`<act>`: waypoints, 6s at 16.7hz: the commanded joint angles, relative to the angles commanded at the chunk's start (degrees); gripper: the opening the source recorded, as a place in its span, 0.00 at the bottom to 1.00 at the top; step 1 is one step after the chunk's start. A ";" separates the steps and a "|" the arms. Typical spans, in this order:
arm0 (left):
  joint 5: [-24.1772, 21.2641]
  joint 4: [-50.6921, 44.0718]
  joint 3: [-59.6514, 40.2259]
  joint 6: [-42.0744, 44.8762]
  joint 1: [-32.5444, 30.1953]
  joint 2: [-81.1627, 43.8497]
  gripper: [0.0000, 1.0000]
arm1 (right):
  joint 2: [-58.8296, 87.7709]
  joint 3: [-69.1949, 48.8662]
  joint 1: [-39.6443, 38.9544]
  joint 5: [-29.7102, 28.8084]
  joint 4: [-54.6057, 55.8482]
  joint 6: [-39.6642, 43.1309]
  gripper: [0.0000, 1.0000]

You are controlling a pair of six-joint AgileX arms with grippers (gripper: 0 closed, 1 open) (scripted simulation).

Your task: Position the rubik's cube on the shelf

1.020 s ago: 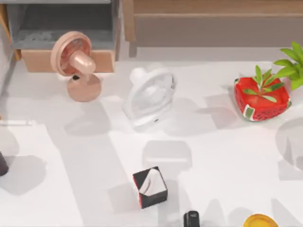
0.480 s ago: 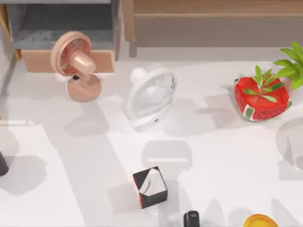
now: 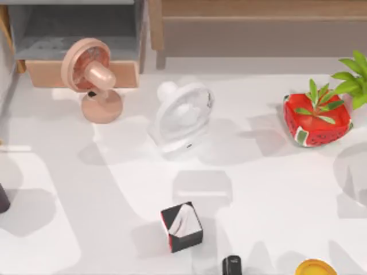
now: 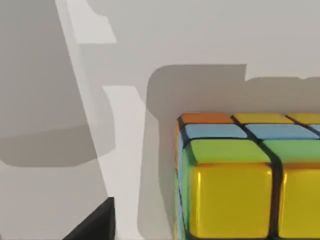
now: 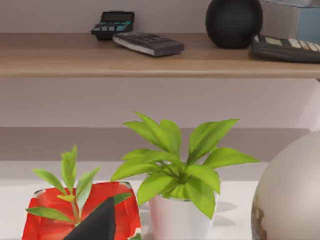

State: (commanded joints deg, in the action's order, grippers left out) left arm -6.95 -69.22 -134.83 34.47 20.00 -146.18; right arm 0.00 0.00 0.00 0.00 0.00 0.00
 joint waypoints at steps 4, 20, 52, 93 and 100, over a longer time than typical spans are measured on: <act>0.00 0.00 0.00 0.00 0.00 0.00 0.92 | 0.00 0.00 0.00 0.00 0.00 0.00 1.00; 0.00 0.00 0.00 0.00 0.00 0.00 0.00 | 0.00 0.00 0.00 0.00 0.00 0.00 1.00; 0.14 -8.18 -9.76 0.08 -0.12 -1.46 0.00 | 0.00 0.00 0.00 0.00 0.00 0.00 1.00; 51.46 128.15 53.09 -27.29 -67.61 14.57 0.00 | 0.00 0.00 0.00 0.00 0.00 0.00 1.00; 51.01 127.37 52.29 -27.35 -67.41 13.70 0.00 | 0.00 0.00 0.00 0.00 0.00 0.00 1.00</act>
State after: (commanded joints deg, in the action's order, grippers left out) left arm 44.06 58.15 -82.55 7.12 -47.40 -132.48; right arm 0.00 0.00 0.00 0.00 0.00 0.00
